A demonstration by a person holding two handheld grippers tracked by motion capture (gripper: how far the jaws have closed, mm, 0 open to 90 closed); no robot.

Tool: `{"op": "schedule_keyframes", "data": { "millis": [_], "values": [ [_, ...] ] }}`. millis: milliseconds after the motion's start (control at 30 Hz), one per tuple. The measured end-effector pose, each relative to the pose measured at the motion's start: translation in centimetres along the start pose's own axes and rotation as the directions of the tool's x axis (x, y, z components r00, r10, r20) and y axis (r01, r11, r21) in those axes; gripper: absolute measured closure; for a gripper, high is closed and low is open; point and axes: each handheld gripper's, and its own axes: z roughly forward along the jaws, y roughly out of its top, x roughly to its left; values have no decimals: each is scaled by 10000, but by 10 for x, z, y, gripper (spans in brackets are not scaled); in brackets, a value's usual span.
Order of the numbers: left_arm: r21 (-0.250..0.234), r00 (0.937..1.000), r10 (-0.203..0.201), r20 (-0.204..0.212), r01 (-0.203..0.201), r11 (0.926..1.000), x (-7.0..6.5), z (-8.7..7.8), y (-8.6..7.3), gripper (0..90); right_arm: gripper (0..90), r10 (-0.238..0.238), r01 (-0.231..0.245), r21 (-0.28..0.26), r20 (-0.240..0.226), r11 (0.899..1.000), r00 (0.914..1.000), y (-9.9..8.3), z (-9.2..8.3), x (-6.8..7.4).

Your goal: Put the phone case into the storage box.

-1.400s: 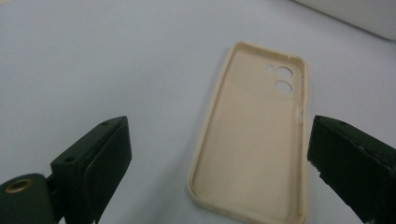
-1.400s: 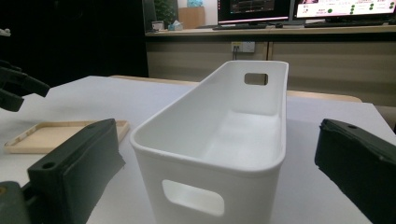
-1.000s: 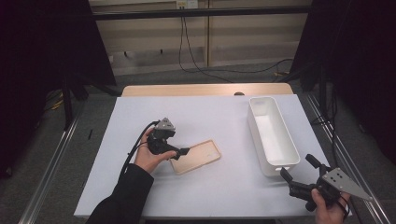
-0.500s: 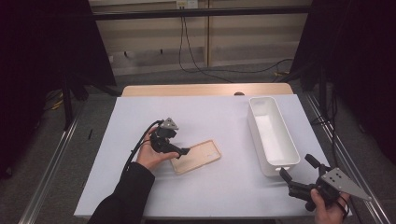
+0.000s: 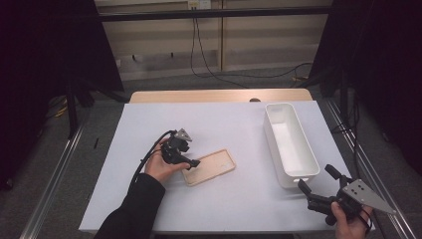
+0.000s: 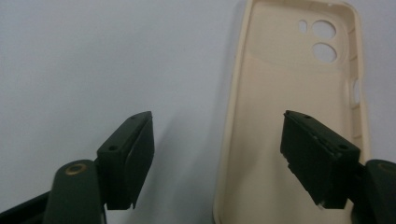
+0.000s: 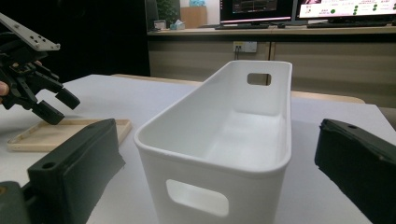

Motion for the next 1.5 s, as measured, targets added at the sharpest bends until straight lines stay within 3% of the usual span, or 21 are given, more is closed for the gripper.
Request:
{"op": "schedule_keyframes", "data": {
  "millis": [133, 200, 300, 533, 700, 933, 1100, 1500],
  "values": [
    [312, 9996, 272, -76, -270, 9991, 0, -1, 0, 365, 0, -16, 16, -10, -2, 10000, 10000, 0, 0, 0],
    [390, 9993, 370, 75, -372, 9985, 1, -1, 0, 465, 0, -16, 16, -8, -8, 10000, 10000, 0, 0, 0],
    [643, 9992, 392, 37, -393, 9972, 2, 0, -2, 490, 0, -32, 32, 1, -11, 10000, 10000, 0, 0, 0],
    [774, 9970, 278, 721, -334, 9964, 1, 2, -1, 698, 0, -27, 27, -5, -8, 10000, 10000, 0, 0, 0],
    [1019, 9965, 283, 785, -363, 9941, 2, 3, 2, 714, 0, -31, 31, -18, -25, 10000, 10000, 0, 0, 0],
    [1084, 9966, 13, 818, -102, 9941, 4, 4, 4, 752, 0, -50, 50, -21, 13, 10000, 10000, 0, 0, 1],
    [1159, 9989, 156, 442, -207, 9930, 0, 4, 6, 796, 0, -55, 55, -24, 27, 10000, 10000, 0, 0, 0],
    [1198, 9991, 283, 308, -318, 9923, 0, 4, 7, 854, 0, -72, 72, -35, 20, 10000, 10000, 1, 0, 1]
  ]
}}
